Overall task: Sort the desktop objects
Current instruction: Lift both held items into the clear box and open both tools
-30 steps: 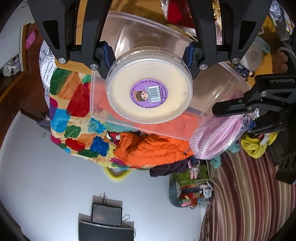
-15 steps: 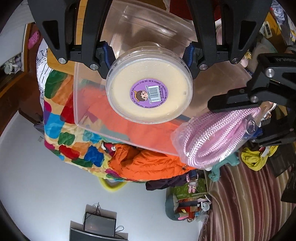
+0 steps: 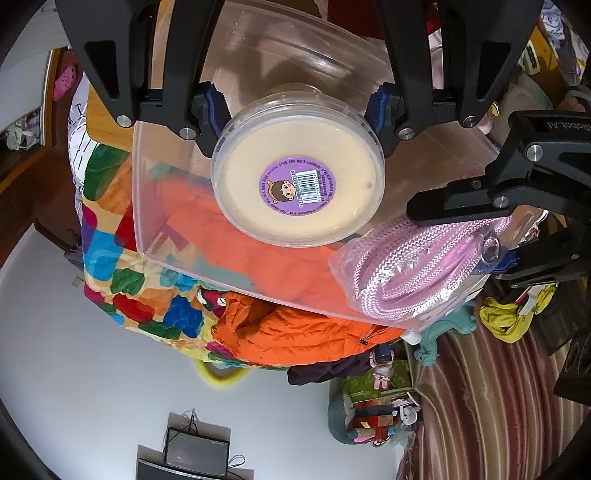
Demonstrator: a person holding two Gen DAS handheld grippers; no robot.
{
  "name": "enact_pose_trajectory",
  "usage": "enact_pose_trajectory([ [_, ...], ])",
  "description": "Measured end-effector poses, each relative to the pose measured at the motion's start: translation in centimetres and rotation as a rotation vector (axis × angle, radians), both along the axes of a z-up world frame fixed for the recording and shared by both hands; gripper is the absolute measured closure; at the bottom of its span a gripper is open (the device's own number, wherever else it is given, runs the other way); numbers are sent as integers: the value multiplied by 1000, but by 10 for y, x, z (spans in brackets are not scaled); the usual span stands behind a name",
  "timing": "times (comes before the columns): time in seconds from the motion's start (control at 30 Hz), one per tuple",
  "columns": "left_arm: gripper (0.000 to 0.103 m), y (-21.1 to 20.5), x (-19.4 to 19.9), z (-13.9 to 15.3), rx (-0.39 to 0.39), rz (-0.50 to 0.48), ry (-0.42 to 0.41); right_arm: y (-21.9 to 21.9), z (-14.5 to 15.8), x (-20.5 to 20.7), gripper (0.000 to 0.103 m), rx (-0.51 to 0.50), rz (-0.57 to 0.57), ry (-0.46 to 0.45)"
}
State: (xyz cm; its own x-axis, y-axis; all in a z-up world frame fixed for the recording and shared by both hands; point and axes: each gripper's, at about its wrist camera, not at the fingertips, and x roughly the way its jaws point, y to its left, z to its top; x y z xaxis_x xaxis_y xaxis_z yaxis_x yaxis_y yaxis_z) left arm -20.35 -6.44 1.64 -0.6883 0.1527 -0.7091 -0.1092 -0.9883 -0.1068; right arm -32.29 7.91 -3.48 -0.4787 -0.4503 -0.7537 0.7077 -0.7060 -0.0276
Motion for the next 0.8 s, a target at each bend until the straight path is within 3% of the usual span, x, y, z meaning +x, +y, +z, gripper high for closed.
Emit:
enact_pose_trajectory([
  [0.1,39,1,2,2,-9,1,15,0,0,-1,46,-2,-2,-13],
  [0.2,26,3,9,10,-32,12,67,1,3,-1,46,6,-10,0],
  [0.3,26,7,15,19,-41,2,100,-1,12,8,45,14,-5,56],
  [0.37,25,9,16,23,-49,-4,111,-1,17,14,36,21,-7,89],
  [0.43,25,10,19,27,-60,-2,121,-1,24,22,33,15,-9,127],
  [0.8,19,11,43,45,-77,8,165,8,42,47,31,-7,-15,179],
])
